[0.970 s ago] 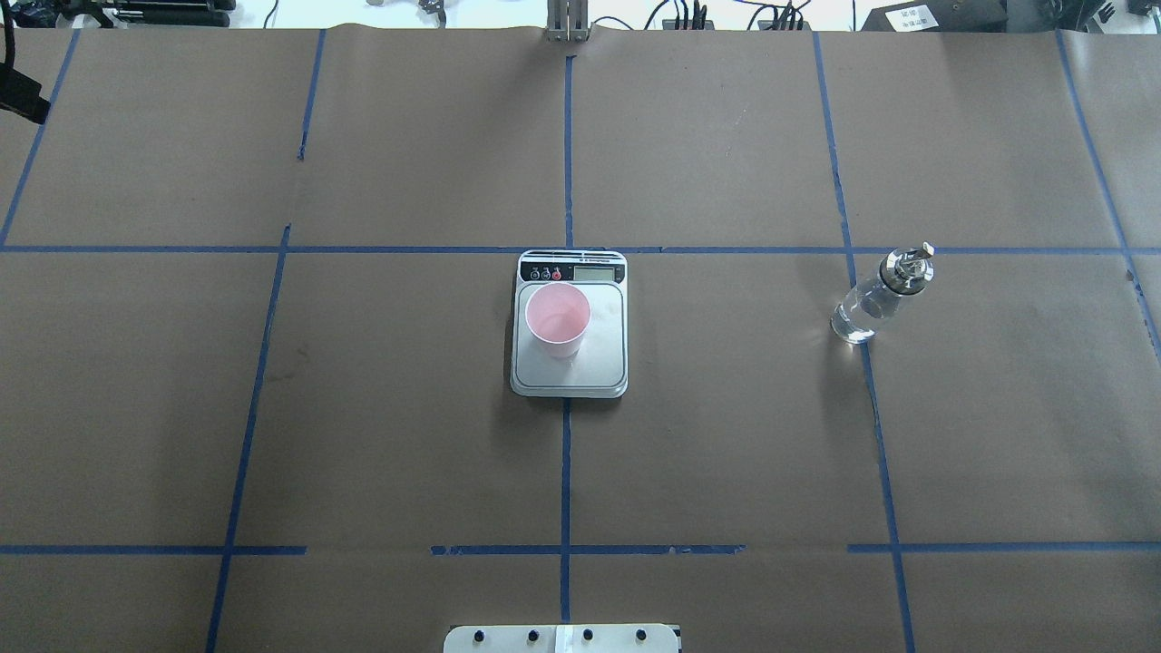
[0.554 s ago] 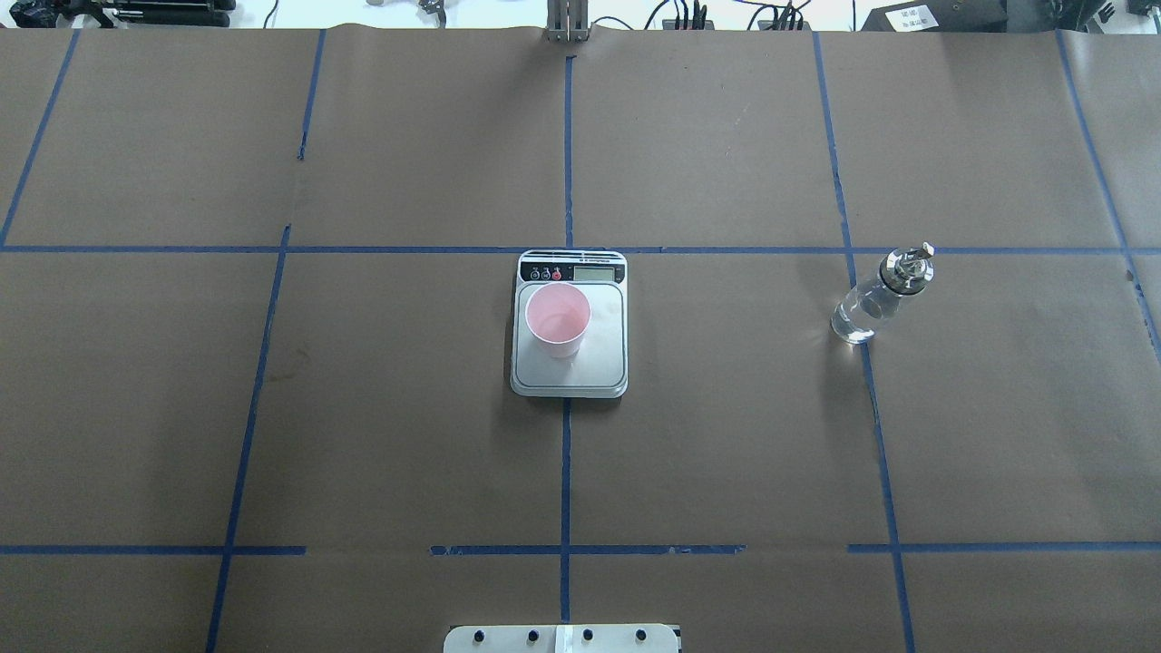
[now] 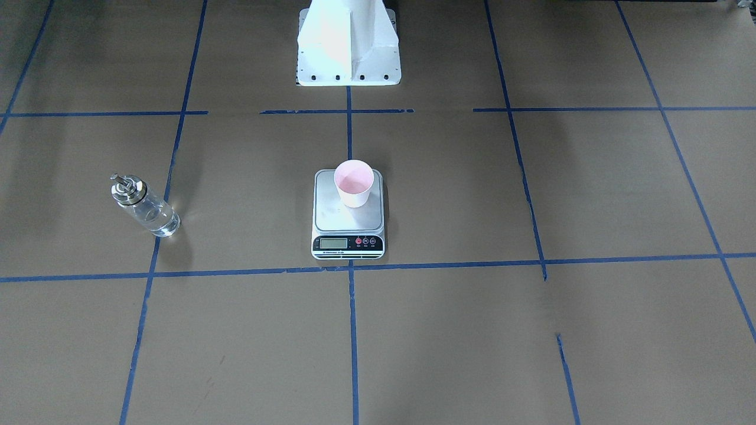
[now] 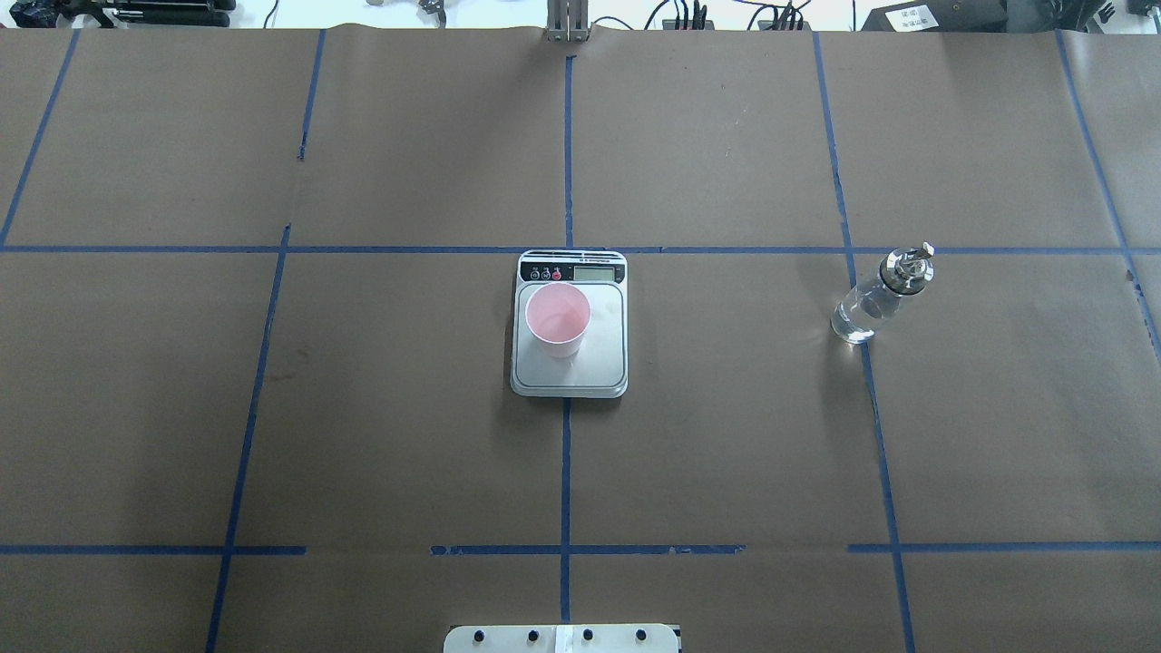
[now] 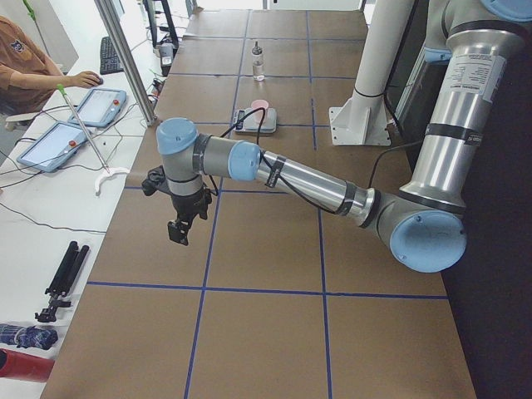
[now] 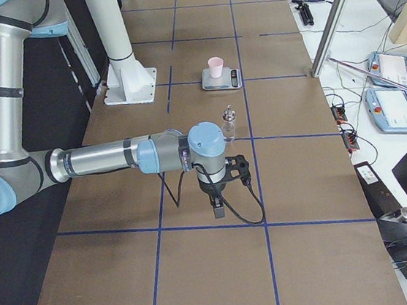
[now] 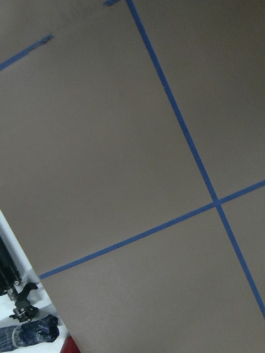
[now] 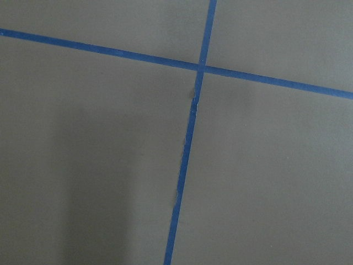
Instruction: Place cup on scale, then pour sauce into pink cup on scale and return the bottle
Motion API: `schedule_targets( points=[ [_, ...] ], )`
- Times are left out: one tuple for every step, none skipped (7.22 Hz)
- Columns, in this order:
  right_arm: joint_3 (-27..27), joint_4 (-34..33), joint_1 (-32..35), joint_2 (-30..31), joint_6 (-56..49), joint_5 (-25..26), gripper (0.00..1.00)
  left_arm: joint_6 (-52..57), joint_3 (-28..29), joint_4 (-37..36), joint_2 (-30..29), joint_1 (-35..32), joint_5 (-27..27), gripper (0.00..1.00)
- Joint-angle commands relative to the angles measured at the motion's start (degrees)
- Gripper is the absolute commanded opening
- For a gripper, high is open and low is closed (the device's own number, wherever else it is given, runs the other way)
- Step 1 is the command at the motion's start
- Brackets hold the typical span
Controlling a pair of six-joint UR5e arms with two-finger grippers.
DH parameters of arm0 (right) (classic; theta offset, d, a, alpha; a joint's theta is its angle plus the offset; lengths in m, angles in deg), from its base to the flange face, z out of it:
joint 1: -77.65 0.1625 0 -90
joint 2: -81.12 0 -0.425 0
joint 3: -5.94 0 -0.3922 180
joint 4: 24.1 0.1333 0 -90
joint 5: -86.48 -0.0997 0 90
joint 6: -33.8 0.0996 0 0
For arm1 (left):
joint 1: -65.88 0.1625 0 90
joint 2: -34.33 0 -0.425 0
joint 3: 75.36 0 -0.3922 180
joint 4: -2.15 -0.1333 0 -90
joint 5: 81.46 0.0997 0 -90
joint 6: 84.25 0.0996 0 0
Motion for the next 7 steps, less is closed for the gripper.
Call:
schedule_targets(
  points=[
    [1.5,0.4,0.1,-0.4,0.2,-0.6,1.0,-0.9,8.3,11.7,1.9,-1.0,-1.5,1.0],
    [2.1,0.1,0.1,-0.4,0.2,-1.2,1.0,-1.1,10.7,16.7,3.6,-0.9,-1.1,1.0],
    [2.1,-0.2,0.1,-0.2,0.2,-1.4,1.0,-1.1,10.5,16.5,4.6,-0.9,-0.7,1.0],
    [2.2,-0.3,0.1,0.3,0.2,-1.4,1.0,-1.2,10.4,16.3,4.8,-0.9,-0.7,1.0],
    [2.5,0.0,0.1,0.9,0.2,-1.4,1.0,-1.4,9.9,16.4,6.3,-0.9,-0.6,1.0],
    [3.5,0.1,0.1,1.0,0.2,-1.5,1.0,-1.5,9.8,16.2,6.7,-0.8,-0.7,1.0],
    [6.1,0.3,0.1,0.6,0.0,-2.1,1.0,-1.5,9.8,15.9,7.1,-0.8,-0.6,1.0]
  ],
)
